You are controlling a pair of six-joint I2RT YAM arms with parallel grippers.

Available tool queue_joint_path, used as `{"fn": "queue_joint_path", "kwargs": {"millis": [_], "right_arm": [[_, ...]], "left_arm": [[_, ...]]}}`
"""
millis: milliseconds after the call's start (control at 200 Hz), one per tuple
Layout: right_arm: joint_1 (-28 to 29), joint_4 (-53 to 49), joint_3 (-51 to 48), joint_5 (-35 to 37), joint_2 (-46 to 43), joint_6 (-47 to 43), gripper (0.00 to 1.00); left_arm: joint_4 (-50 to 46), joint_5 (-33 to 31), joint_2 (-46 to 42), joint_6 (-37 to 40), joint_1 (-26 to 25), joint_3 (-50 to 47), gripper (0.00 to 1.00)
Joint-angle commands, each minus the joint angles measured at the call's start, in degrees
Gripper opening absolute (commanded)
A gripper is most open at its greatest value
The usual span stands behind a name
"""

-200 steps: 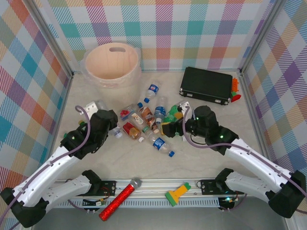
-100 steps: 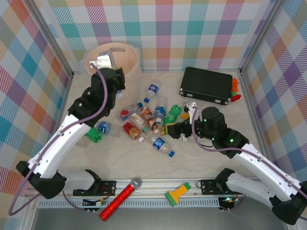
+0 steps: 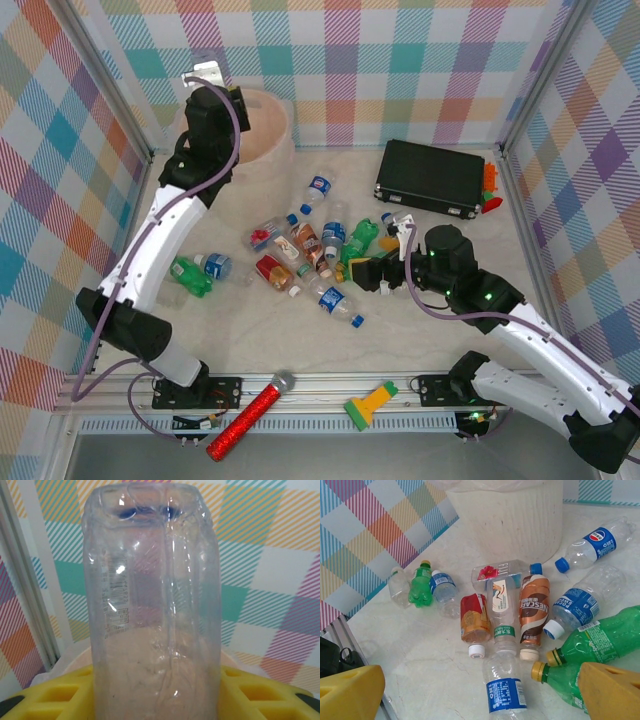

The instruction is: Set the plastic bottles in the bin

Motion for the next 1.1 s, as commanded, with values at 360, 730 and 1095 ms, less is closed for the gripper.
{"fn": "queue_joint_path", "kwargs": {"millis": [360,730,1095], "right_arm": [[0.5,-1.1,1.3,1.6,-2.3,-0.3,0.99],[0.5,-1.0,1.2,2.0,-1.6,0.1,0.99],[0.5,-0.6,1.1,0.9,0.7,1.0,0.99]], "left_arm": [[-4.4,3.6,3.7,-3.4,4.4,2.4,0.69],[-8.4,7.2,-0.6,-6.8,4.4,-0.3,1.00],[-13.5,14.8,-7.9,-13.9,4.2,-7.1,0.99]]}}
